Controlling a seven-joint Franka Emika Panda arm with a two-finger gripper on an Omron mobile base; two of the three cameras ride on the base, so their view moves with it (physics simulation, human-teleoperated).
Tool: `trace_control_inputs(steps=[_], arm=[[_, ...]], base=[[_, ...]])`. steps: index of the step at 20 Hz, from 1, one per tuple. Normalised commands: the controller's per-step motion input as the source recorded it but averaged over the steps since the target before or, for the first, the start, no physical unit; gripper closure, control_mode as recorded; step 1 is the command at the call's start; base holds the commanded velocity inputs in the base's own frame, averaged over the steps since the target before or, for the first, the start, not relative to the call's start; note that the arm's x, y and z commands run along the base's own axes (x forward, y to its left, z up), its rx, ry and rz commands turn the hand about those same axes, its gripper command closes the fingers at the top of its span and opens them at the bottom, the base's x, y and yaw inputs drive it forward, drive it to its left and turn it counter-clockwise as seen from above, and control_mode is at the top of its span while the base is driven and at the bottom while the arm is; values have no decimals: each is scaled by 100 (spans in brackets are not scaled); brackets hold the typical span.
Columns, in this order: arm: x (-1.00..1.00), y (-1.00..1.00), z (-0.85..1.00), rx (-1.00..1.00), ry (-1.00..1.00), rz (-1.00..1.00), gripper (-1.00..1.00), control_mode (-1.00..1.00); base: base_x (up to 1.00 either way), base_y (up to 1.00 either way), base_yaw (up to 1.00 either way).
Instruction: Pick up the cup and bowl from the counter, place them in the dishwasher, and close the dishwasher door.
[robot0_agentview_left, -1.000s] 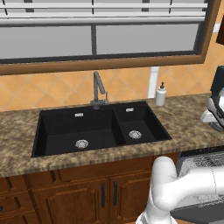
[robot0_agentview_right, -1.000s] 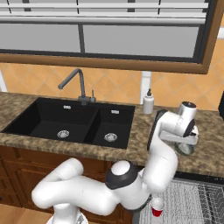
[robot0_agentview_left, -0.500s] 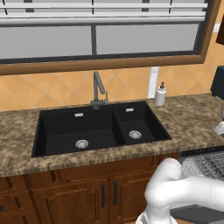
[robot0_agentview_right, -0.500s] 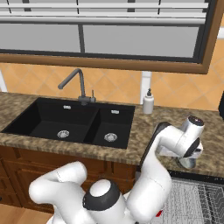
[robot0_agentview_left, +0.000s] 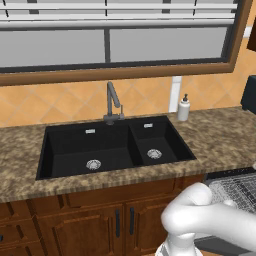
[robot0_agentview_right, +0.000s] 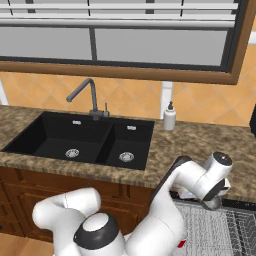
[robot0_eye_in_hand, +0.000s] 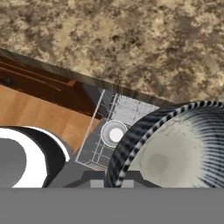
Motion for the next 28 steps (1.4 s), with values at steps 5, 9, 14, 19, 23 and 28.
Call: trace_control_inputs(steps=[5,9,14,19,23,28], arm=[[-30,-2,-58,0,0,13,100,-100],[-28,-8,-62,0,0,9,100,-100],[-14,-12,-59,0,0,8,100,-100],[0,-27,-60,0,-2,4,100,-100],[1,-38,-28,1,-7,1,100,-100],[19,-46,-3,2,-1,0,100,-100]], base=[[0,0,0],[0,0,0],[0,0,0],[0,0,0],[0,0,0],[0,0,0]])
